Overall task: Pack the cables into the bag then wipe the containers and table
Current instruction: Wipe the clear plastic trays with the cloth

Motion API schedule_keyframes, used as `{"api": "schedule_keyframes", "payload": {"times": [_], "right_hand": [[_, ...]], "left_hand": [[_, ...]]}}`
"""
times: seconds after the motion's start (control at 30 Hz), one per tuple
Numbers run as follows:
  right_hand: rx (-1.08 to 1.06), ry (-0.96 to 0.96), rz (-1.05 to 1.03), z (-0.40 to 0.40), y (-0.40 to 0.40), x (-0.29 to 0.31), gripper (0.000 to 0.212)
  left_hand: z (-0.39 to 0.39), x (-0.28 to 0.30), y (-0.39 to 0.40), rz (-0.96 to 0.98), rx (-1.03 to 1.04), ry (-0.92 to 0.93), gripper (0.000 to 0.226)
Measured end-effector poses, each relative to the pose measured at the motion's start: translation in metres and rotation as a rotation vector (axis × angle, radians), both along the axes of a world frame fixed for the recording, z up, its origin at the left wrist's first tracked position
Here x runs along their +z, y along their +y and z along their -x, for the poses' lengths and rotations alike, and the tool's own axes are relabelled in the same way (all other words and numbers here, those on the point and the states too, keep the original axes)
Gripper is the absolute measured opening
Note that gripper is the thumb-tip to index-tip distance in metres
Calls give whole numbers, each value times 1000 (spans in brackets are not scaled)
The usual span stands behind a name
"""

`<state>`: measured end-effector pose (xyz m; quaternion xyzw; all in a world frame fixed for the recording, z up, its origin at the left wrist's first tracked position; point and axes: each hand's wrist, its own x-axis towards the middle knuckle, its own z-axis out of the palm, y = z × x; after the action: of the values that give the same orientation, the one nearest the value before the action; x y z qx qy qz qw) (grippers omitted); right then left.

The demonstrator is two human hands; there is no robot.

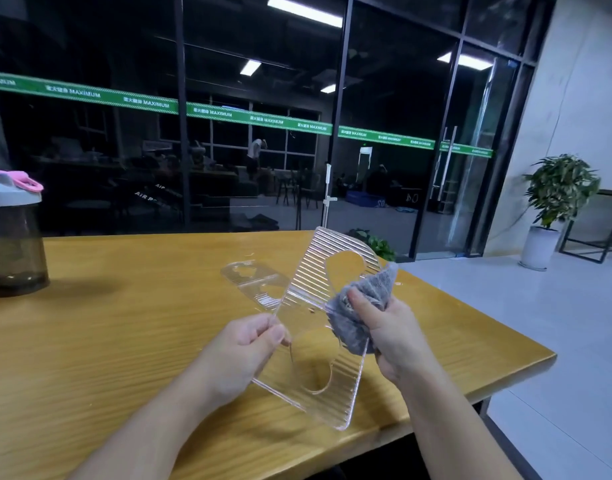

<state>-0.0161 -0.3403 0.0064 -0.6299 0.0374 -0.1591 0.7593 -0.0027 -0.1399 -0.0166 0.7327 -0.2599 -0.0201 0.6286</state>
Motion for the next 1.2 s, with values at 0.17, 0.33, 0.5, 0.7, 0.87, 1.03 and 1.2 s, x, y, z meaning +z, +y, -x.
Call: {"api": "schedule_keyframes", "payload": {"times": [0.17,0.33,0.5,0.7,0.87,1.03,1.2], "right_hand": [[-192,5,19,-3,-1,3,36],[95,18,-280,-3,-7,13,26],[-2,76,-271,-7,-7,15,33],[-290,75,-58,-3,1,18,41],[-622,-410,173,3,5,0,22],[-594,-683,528,10,11,3,15],[-441,-341,1092,3,18,3,33]], "left_hand": [[4,5,-2,46,-22,39,25],[7,8,4,31,-74,64,24],[6,5,4,-5,-99,22,22],[5,3,2,-16,-70,-57,26],[8,7,3,-54,9,-97,27],[10,10,2,-58,42,-107,34],[12,10,1,-77,8,-110,30]]}}
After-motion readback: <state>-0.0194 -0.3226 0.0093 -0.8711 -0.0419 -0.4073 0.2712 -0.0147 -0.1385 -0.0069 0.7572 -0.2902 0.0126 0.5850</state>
